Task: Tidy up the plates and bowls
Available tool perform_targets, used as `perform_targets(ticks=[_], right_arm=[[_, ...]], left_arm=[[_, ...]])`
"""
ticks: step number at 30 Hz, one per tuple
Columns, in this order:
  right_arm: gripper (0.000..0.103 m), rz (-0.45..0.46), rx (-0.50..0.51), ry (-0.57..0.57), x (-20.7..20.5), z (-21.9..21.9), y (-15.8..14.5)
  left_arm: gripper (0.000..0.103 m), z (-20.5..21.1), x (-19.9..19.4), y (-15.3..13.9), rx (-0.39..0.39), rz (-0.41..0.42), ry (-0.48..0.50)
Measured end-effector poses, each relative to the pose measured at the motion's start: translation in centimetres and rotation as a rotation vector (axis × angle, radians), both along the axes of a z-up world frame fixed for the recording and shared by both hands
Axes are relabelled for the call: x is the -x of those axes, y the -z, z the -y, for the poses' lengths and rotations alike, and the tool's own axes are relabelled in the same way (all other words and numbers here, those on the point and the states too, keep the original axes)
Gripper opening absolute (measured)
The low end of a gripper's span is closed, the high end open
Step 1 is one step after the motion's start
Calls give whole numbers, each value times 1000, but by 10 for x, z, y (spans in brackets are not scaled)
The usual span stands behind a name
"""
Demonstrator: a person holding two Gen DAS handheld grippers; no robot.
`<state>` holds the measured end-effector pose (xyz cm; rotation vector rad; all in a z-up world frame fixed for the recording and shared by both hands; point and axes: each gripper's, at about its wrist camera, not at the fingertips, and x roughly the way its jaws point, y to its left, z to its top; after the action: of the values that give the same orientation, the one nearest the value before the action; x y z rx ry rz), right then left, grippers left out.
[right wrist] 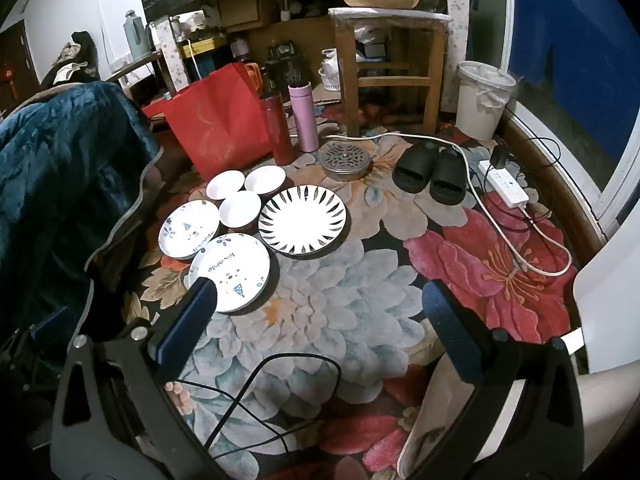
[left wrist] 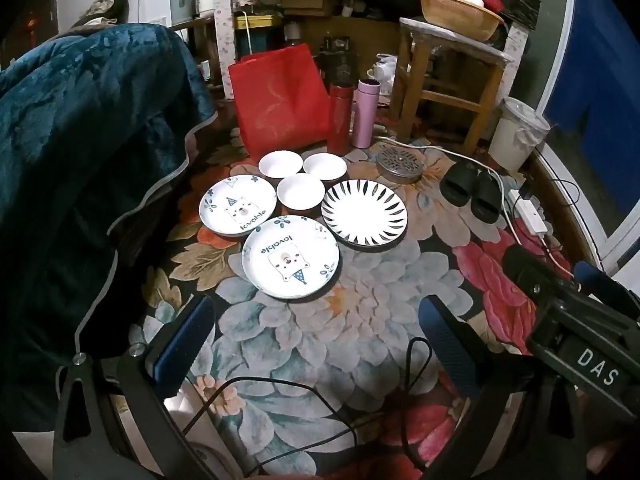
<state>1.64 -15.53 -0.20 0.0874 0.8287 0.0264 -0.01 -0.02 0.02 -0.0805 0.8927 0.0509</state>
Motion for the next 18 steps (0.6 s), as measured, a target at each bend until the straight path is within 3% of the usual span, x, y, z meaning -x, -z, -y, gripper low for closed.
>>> perform_targets(ticks=[18], right_arm=[[103,-13,-6,1,-2,0,2]], left_arm=[[102,0,-1,0,-3,-6,3]])
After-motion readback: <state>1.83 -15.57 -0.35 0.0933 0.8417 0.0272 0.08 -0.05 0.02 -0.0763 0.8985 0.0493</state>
